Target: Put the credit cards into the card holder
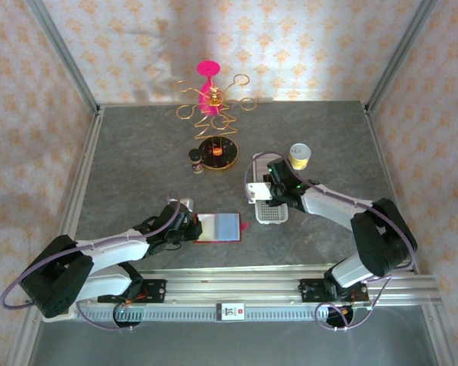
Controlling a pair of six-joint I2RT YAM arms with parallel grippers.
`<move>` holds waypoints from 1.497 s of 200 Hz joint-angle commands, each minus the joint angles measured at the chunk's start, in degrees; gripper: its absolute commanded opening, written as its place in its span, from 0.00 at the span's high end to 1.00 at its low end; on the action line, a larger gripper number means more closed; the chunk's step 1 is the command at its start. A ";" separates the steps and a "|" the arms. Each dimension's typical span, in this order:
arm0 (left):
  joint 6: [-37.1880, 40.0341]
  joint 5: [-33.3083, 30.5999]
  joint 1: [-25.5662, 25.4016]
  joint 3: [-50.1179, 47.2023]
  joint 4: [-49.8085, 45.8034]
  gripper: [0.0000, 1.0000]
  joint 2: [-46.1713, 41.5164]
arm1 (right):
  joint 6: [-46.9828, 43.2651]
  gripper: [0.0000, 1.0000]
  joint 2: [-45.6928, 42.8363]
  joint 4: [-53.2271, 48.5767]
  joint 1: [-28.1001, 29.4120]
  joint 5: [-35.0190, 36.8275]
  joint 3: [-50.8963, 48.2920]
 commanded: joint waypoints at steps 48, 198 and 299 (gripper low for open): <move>-0.53 0.62 -0.18 -1.80 -1.33 1.00 -0.20 | 0.79 0.65 -3.91 -0.11 -0.27 0.67 -0.30; -0.53 0.83 -0.18 -1.70 -0.89 1.00 -0.05 | 3.69 0.51 -3.49 -1.96 -0.22 -0.34 -0.32; -0.45 0.53 -0.18 -1.53 -1.24 1.00 -0.38 | 6.30 0.31 -2.86 -4.51 0.05 -2.17 1.00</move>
